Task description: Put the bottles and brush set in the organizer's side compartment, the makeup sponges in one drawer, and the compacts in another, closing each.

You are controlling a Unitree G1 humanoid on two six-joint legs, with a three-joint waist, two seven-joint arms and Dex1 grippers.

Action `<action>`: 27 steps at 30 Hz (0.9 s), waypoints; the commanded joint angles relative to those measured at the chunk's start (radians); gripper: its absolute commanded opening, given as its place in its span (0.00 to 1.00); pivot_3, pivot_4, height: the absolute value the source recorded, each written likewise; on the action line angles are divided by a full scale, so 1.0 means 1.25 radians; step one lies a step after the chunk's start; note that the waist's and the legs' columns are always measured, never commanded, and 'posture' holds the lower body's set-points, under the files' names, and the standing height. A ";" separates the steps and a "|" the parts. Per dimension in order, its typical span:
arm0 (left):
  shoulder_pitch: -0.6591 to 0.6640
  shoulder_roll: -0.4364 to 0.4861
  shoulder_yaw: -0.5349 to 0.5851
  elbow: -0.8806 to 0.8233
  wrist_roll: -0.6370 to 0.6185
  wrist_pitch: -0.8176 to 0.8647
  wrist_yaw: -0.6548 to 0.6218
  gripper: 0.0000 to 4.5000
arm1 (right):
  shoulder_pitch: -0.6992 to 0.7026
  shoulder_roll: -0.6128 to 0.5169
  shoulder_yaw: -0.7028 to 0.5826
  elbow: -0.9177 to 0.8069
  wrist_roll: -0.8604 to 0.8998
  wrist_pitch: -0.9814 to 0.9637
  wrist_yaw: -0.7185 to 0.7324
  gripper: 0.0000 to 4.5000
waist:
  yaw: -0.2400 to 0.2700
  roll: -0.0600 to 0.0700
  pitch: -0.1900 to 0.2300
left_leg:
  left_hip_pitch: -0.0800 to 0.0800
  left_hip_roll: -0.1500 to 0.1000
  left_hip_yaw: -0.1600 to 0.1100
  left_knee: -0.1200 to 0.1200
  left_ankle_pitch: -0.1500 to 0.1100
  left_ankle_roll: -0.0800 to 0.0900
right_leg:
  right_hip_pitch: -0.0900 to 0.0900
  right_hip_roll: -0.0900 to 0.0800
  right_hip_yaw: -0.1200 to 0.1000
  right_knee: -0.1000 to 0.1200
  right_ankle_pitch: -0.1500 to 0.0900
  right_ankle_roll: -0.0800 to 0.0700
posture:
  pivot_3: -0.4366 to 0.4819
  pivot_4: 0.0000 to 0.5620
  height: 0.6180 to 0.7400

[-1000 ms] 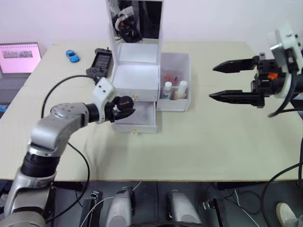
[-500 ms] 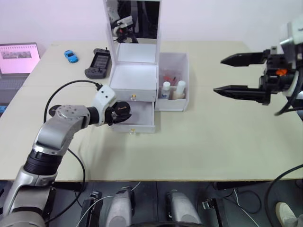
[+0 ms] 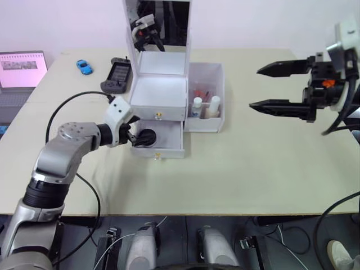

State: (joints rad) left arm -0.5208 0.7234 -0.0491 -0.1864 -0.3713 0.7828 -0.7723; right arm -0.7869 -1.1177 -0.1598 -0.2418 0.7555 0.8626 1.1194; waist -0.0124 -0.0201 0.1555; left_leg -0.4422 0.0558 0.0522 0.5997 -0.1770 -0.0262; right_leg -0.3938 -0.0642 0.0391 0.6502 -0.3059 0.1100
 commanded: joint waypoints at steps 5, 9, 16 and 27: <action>0.156 0.066 0.253 -0.097 -0.085 0.001 -0.014 0.99 | -0.041 0.028 0.022 0.027 -0.004 -0.034 0.030 1.00 | -0.009 0.000 0.000 | 0.000 0.003 0.002 0.000 0.000 0.000 | -0.001 0.002 0.001 0.000 0.000 0.000 | 0.48 0.27 0.99; 0.298 0.073 0.404 -0.172 -0.075 0.087 0.075 0.99 | -0.070 0.071 0.069 0.050 -0.016 -0.052 0.063 1.00 | -0.005 0.000 0.000 | 0.001 0.005 0.003 0.000 0.000 0.000 | -0.002 0.002 0.001 0.001 0.000 -0.001 | 0.48 0.27 0.99; 0.553 -0.117 0.701 -0.281 -0.095 0.049 0.192 0.99 | -0.163 0.185 0.191 0.183 -0.120 -0.159 0.132 1.00 | -0.007 0.000 0.000 | 0.001 0.005 0.003 0.000 0.000 0.000 | -0.002 0.001 0.002 0.001 -0.001 -0.004 | 0.48 0.27 0.99; 0.887 -0.364 0.778 -0.282 -0.090 -0.260 0.177 0.99 | -0.247 0.273 0.229 0.309 -0.198 -0.240 0.223 1.00 | 0.000 -0.003 -0.002 | 0.001 0.007 0.001 0.000 -0.002 -0.004 | -0.004 -0.004 -0.001 -0.002 -0.002 -0.010 | 0.48 0.27 0.99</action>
State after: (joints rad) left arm 0.5614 0.2684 0.9156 -0.4993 -0.4829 0.5017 -0.5514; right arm -1.0714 -0.7689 0.1493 0.1429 0.5153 0.5788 1.3877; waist -0.0122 -0.0242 0.1527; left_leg -0.4412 0.0644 0.0545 0.5993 -0.1798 -0.0311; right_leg -0.3985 -0.0717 0.0373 0.6469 -0.3080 0.0969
